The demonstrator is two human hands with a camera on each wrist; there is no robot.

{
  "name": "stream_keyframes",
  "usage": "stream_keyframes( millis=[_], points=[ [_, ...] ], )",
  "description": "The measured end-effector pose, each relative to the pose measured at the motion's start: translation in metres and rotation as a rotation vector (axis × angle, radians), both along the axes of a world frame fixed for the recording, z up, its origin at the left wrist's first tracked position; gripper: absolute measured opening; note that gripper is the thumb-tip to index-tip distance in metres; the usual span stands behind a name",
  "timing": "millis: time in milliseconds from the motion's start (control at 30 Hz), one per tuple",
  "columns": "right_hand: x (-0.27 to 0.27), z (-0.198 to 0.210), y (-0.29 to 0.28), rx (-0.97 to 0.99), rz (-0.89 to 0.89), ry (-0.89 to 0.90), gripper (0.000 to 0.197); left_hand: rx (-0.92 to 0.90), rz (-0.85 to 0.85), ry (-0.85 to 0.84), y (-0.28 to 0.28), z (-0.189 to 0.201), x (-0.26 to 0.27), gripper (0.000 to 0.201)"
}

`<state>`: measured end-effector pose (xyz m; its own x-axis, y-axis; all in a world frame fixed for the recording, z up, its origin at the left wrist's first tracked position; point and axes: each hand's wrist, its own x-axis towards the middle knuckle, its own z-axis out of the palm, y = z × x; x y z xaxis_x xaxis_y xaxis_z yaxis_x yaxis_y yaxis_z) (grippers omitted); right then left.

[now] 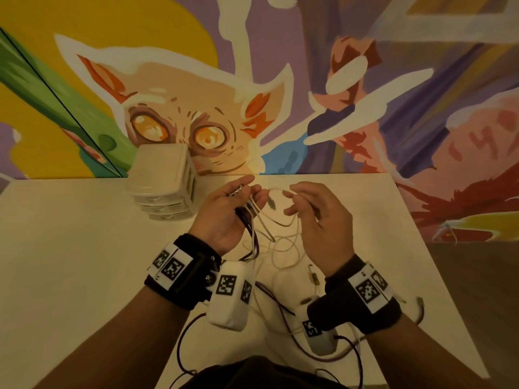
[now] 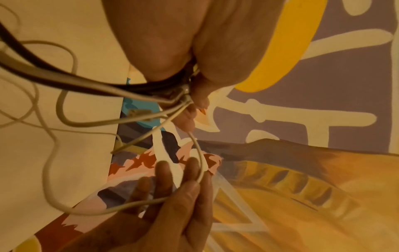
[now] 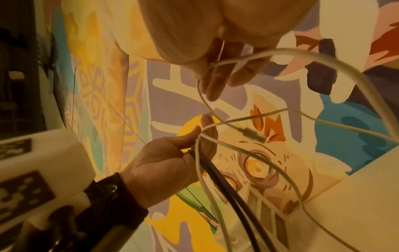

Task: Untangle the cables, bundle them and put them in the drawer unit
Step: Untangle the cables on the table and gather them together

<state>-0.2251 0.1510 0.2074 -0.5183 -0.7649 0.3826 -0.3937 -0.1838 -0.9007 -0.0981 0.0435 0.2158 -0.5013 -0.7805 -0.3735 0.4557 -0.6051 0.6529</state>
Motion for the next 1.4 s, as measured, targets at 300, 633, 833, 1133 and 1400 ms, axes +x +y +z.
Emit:
stream_keyframes(
  millis=[300,633,833,1133,1400],
  points=[
    [-0.002,-0.009,0.004,0.024,0.352,-0.235,0.018,0.049,-0.066,0.032,0.000,-0.006,-0.001,0.024],
    [-0.017,-0.022,0.015,0.275,0.460,-0.328,0.029,0.145,-0.081,0.065,-0.006,-0.007,0.001,0.032],
    [-0.010,-0.012,0.016,0.232,0.271,0.000,0.017,0.105,-0.128,0.037,-0.001,-0.008,0.000,0.032],
    [-0.003,-0.013,0.011,0.242,0.179,0.228,0.026,0.073,-0.132,0.037,0.004,-0.008,0.000,0.036],
    [-0.009,-0.020,0.016,0.179,0.256,0.262,0.029,0.079,-0.085,0.058,0.005,-0.011,0.001,0.032]
  ],
)
